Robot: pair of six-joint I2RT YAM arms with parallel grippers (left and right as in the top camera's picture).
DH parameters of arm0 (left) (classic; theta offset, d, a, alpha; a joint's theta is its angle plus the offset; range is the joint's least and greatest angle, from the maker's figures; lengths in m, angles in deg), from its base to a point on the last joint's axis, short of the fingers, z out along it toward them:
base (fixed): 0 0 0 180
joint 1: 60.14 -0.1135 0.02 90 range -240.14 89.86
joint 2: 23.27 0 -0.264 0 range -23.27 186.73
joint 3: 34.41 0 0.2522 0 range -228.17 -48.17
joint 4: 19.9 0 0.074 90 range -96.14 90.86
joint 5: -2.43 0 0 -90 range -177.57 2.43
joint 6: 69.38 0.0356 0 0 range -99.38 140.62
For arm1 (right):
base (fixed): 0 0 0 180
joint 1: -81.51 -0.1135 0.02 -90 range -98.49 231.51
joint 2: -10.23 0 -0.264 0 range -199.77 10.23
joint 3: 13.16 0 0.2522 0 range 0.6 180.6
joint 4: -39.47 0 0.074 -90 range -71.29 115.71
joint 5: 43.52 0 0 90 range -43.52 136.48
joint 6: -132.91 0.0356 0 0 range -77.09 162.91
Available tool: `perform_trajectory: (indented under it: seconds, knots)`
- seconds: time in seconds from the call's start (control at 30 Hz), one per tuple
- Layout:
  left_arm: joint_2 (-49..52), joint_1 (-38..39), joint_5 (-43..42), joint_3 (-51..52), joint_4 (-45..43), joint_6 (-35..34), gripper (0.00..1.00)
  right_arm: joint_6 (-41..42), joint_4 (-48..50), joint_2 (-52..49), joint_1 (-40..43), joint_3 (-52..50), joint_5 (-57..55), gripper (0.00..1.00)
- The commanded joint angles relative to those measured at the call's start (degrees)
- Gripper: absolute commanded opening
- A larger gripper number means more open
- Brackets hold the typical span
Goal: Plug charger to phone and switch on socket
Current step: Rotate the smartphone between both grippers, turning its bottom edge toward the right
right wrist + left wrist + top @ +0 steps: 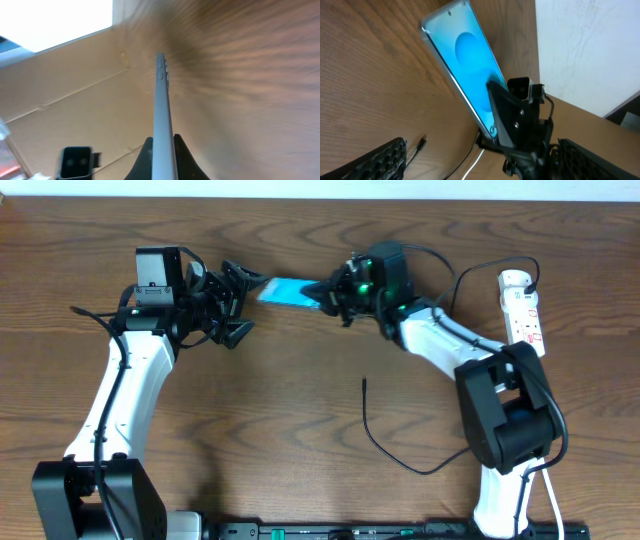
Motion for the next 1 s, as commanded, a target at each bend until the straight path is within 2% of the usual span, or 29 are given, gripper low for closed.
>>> perform_trajectory:
  seconds: [0.0, 0.07, 0.17, 0.37, 0.53, 0.7, 0.97]
  knots:
    - [0.0, 0.0, -0.8, -0.2, -1.2, 1.0, 0.95, 13.3, 7.2, 0.5, -3.5, 0.6, -1.0, 0.01]
    - [0.0, 0.0, -0.8, -0.2, -2.6, 1.0, 0.95, 17.0, 14.3, 0.5, -4.9, 0.6, -1.3, 0.01]
    - [0.0, 0.0, -0.2, -0.2, -3.2, 1.0, 0.95, 20.0, 19.2, 0.5, -6.0, 0.6, -1.1, 0.01]
    - [0.0, 0.0, 3.3, -0.2, -4.1, 0.7, 0.95, 20.9, 19.6, 0.5, -7.1, 0.6, 0.3, 0.01]
    - [0.0, 0.0, 7.7, -0.2, -5.6, -2.1, 0.95, 20.9, 19.6, 0.5, -7.3, 0.6, 2.0, 0.01]
    - [0.0, 0.0, 7.9, -0.2, -9.2, -4.3, 0.75, 20.9, 19.9, 0.5, -7.3, 0.6, 2.8, 0.01]
    - [0.0, 0.0, 9.6, -0.2, -10.3, -5.3, 0.72, 23.9, 24.6, 0.5, -7.5, 0.6, 3.7, 0.01]
